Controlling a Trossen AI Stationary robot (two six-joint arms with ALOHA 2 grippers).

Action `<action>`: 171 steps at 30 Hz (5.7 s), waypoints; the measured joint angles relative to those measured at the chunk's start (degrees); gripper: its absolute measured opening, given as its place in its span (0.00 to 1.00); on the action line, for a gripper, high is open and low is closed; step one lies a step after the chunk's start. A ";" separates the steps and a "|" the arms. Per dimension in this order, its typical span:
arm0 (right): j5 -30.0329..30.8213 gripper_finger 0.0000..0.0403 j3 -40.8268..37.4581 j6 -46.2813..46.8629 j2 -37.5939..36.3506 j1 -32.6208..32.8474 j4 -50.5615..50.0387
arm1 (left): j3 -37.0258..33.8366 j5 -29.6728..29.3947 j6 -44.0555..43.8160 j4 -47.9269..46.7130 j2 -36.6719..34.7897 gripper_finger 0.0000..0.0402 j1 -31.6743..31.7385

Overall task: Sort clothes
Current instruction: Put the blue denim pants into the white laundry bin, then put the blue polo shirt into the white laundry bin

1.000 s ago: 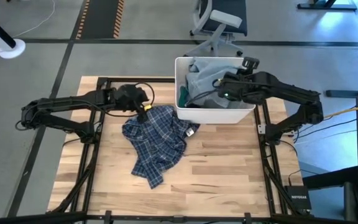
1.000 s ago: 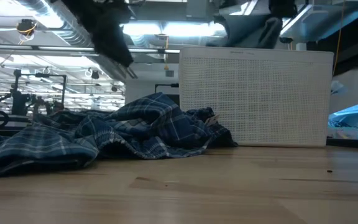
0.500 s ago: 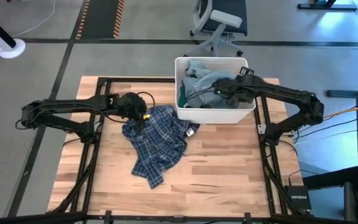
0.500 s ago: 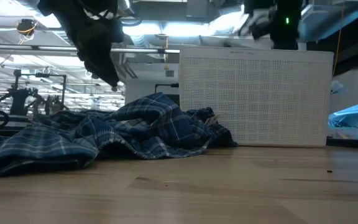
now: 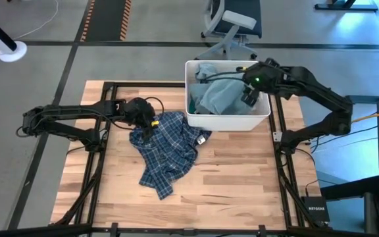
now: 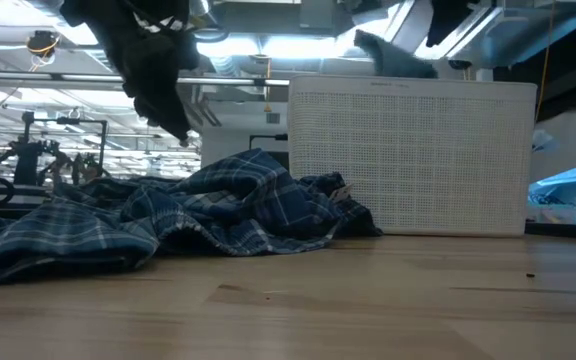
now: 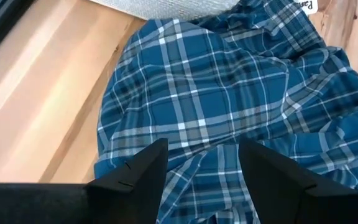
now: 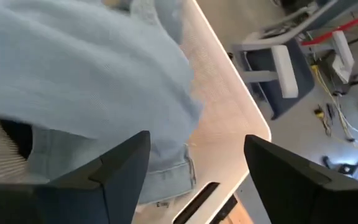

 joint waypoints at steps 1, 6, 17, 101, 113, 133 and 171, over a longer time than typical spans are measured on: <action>-0.10 0.69 0.02 0.02 -0.06 0.71 -0.10 | 0.00 0.19 -0.09 -0.28 0.00 0.48 0.00; 3.35 0.69 0.02 1.53 -0.30 3.92 1.05 | 0.00 0.76 -0.91 -1.50 0.00 0.48 -0.35; 0.72 0.70 -5.43 -7.71 0.18 20.69 8.38 | -0.61 0.77 -1.61 -0.85 0.02 0.48 -3.36; 1.88 0.70 -38.56 18.25 28.91 44.88 60.27 | -13.83 -25.08 -26.70 -10.02 2.31 0.48 -30.36; -1.21 0.70 -44.13 7.61 33.88 41.18 83.62 | -21.82 -16.79 -20.39 21.71 10.80 0.48 -30.14; 0.75 0.70 -34.40 -35.70 39.30 39.85 103.15 | -20.52 -8.96 -9.62 61.00 21.84 0.48 -31.75; -0.88 0.08 -22.54 -35.82 46.27 38.12 86.84 | -19.27 -6.19 -12.60 62.24 21.50 0.48 -32.01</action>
